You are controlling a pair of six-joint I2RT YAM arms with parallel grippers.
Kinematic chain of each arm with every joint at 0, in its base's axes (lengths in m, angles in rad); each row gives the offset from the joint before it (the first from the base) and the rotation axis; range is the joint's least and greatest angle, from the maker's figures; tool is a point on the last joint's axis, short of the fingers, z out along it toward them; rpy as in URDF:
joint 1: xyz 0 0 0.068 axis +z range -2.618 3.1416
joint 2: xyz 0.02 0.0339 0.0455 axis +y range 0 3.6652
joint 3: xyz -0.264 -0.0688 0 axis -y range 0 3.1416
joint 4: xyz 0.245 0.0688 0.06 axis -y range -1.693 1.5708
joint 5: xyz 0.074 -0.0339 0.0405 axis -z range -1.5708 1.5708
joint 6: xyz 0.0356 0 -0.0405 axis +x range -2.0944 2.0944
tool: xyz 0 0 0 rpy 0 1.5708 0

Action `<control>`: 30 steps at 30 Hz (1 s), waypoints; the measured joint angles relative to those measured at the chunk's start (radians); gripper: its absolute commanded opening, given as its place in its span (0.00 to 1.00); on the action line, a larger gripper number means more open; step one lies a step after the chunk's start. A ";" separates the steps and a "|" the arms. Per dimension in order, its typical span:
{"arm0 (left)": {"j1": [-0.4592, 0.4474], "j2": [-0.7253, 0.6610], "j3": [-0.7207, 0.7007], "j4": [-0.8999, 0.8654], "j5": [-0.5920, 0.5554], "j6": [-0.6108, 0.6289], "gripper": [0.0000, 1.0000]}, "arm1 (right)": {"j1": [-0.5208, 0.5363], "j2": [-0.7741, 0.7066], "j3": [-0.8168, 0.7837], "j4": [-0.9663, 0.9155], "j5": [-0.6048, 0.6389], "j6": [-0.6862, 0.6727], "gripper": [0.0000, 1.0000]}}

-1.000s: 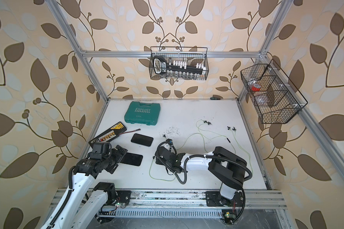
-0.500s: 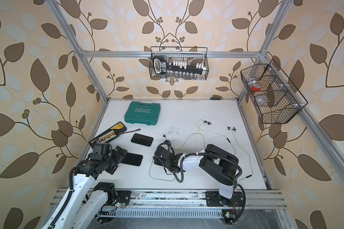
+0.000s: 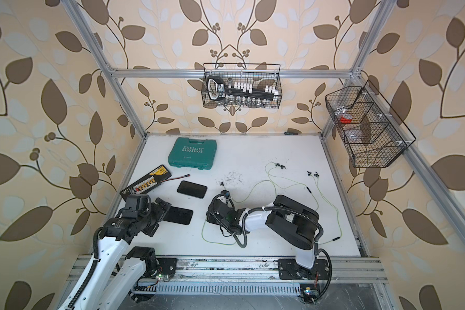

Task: Plug wired earphones into phones
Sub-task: Pick up the wired earphone from the center of the board.

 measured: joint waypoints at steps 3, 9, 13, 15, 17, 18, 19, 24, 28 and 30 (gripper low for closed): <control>0.000 -0.006 -0.004 0.000 -0.002 -0.008 0.99 | 0.004 0.010 0.001 0.010 0.003 0.003 0.18; 0.000 -0.013 -0.016 -0.001 -0.002 -0.011 0.99 | 0.013 0.029 0.013 0.029 0.007 0.004 0.19; 0.000 -0.014 -0.016 -0.001 -0.002 -0.011 0.99 | 0.013 0.034 0.014 0.044 0.009 0.006 0.24; 0.000 -0.014 -0.016 -0.001 -0.002 -0.011 0.99 | 0.013 0.035 0.014 0.049 0.011 0.007 0.23; 0.000 -0.014 -0.016 -0.001 -0.002 -0.011 0.99 | 0.013 0.037 0.014 0.055 0.011 0.006 0.22; 0.000 -0.014 -0.016 -0.001 -0.002 -0.011 0.99 | 0.013 0.039 0.014 0.058 0.012 0.006 0.22; 0.000 -0.014 -0.016 -0.001 -0.002 -0.011 0.99 | 0.013 0.042 0.014 0.062 0.012 0.006 0.20; 0.000 -0.014 -0.016 -0.002 -0.003 -0.011 0.99 | 0.013 0.050 0.017 0.070 0.014 0.006 0.15; 0.000 -0.014 -0.016 -0.001 -0.002 -0.011 0.99 | 0.013 0.054 0.017 0.072 0.016 0.006 0.13; 0.000 -0.014 -0.017 -0.001 -0.002 -0.011 0.99 | 0.013 0.055 0.018 0.074 0.018 0.006 0.13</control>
